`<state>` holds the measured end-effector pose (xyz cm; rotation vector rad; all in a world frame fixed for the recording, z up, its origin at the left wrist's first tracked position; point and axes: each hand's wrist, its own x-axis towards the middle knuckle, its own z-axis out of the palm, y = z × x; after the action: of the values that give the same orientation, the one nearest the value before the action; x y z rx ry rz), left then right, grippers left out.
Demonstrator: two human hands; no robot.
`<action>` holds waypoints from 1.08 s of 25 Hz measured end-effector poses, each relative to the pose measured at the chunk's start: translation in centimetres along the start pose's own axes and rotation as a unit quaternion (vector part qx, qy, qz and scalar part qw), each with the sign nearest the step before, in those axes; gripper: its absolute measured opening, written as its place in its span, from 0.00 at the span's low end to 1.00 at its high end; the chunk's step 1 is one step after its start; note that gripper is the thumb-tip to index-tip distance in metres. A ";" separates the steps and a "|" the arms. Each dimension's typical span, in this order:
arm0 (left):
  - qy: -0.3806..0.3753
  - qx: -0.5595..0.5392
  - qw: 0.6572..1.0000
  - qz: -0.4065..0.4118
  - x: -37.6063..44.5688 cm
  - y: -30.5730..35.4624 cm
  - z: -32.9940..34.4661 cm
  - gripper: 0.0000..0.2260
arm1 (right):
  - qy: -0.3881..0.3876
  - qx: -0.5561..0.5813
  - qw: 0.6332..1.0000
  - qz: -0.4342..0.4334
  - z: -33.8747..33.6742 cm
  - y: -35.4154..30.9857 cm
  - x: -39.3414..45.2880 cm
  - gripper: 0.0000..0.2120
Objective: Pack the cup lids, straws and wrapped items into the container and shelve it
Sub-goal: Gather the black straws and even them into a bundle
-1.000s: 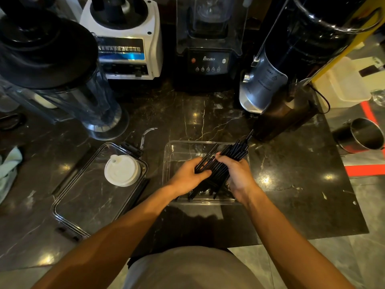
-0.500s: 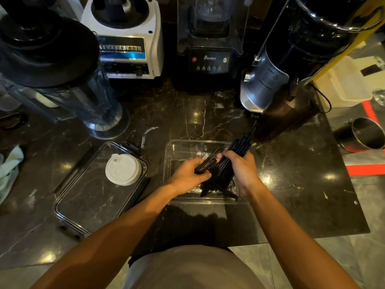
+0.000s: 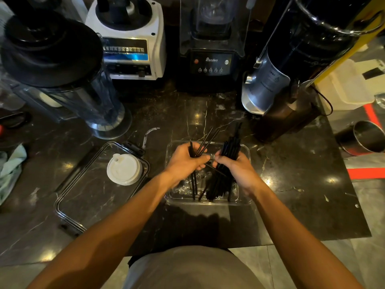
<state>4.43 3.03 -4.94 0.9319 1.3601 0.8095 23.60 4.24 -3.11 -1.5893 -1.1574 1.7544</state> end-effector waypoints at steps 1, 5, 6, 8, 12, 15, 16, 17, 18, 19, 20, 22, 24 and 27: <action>0.008 -0.005 1.000 0.005 0.1 0.2 0.0 0.06 | -0.014 -0.012 1.000 -0.001 0.1 -0.2 0.1 0.10; 0.049 -0.061 0.997 -0.001 0.6 0.5 0.2 0.04 | -0.077 -0.041 0.996 0.009 0.6 -0.6 0.0 0.10; 0.060 -0.088 0.994 -0.012 0.6 0.5 0.4 0.02 | -0.085 -0.044 0.995 0.011 0.7 -0.6 0.0 0.11; 0.063 -0.148 0.986 -0.032 0.6 0.5 0.8 0.01 | -0.095 -0.055 0.994 0.007 1.0 -0.4 0.0 0.15; 0.023 -0.300 0.951 -0.067 -0.1 0.4 1.4 0.07 | -0.098 -0.069 0.993 0.021 1.8 0.2 0.1 0.17; -0.012 -0.349 0.935 -0.066 -0.4 -0.4 1.3 0.22 | -0.088 -0.066 0.993 0.039 2.4 1.2 -0.1 0.16; -0.019 -0.356 0.933 -0.060 -0.6 -0.5 1.3 0.25 | -0.088 -0.062 0.993 0.043 2.4 1.3 -0.2 0.15; -0.023 -0.359 0.932 -0.052 -0.8 -0.7 1.3 0.27 | -0.089 -0.057 0.993 0.047 2.4 1.6 -0.1 0.14; -0.021 -0.353 0.934 -0.048 -0.9 -0.8 1.3 0.28 | -0.092 -0.054 0.993 0.051 2.4 1.7 -0.1 0.13; -0.015 -0.333 0.942 -0.046 -1.1 -0.9 1.4 0.29 | -0.094 -0.053 0.993 0.055 2.4 1.9 0.0 0.12; -0.005 -0.295 0.954 -0.046 -1.2 -0.8 1.6 0.28 | -0.095 -0.055 0.992 0.058 2.4 1.9 0.0 0.13; 0.019 -0.202 0.978 -0.041 -1.5 -0.5 2.0 0.25 | -0.097 -0.079 0.991 0.047 2.7 2.0 0.2 0.16; 0.036 -0.154 0.987 -0.031 -1.6 -0.4 2.3 0.24 | -0.108 -0.111 0.988 0.025 3.0 2.2 0.3 0.21; 0.028 -0.110 0.994 -0.011 -1.5 -0.6 2.5 0.25 | -0.123 -0.136 0.983 0.004 3.4 2.3 0.5 0.23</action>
<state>6.83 1.19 -4.88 0.7265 1.2970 0.9540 20.64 2.63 -5.52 -1.5572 -1.5681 1.9032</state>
